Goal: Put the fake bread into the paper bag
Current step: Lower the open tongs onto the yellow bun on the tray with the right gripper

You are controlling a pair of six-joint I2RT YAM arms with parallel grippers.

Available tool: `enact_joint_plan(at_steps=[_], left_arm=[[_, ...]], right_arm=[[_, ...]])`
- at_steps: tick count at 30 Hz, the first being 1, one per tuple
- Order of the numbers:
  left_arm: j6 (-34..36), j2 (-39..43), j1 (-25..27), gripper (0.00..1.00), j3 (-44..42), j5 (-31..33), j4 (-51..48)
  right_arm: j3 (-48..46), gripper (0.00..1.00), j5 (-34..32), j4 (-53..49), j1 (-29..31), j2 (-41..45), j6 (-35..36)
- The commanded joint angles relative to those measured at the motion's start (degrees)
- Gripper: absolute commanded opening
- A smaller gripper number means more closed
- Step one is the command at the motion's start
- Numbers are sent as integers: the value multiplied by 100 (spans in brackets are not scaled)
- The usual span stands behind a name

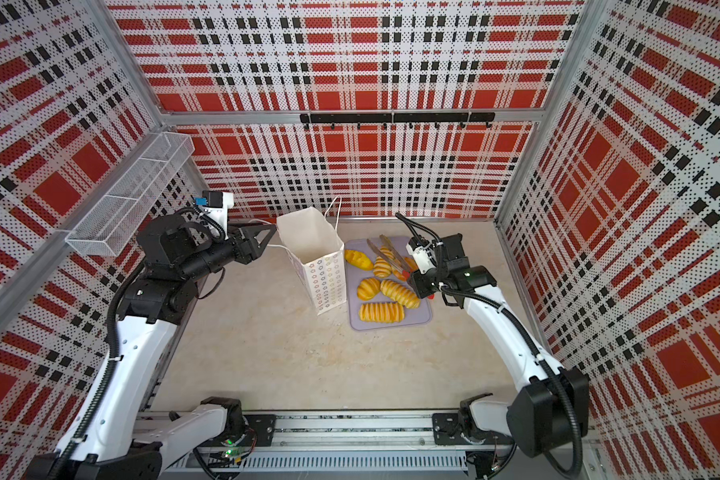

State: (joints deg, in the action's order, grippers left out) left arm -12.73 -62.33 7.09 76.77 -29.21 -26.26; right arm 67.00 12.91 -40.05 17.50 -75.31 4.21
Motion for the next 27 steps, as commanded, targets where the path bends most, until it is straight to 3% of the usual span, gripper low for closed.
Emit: enact_joint_plan(at_steps=[1,27], left_arm=[[114,-32,72,54,163,131,-120],[53,-232,205,52,283,82,-115]], right_arm=[[231,32,-349,75,118,-121,432],[981,33,-262,463,274,-1856,1117]])
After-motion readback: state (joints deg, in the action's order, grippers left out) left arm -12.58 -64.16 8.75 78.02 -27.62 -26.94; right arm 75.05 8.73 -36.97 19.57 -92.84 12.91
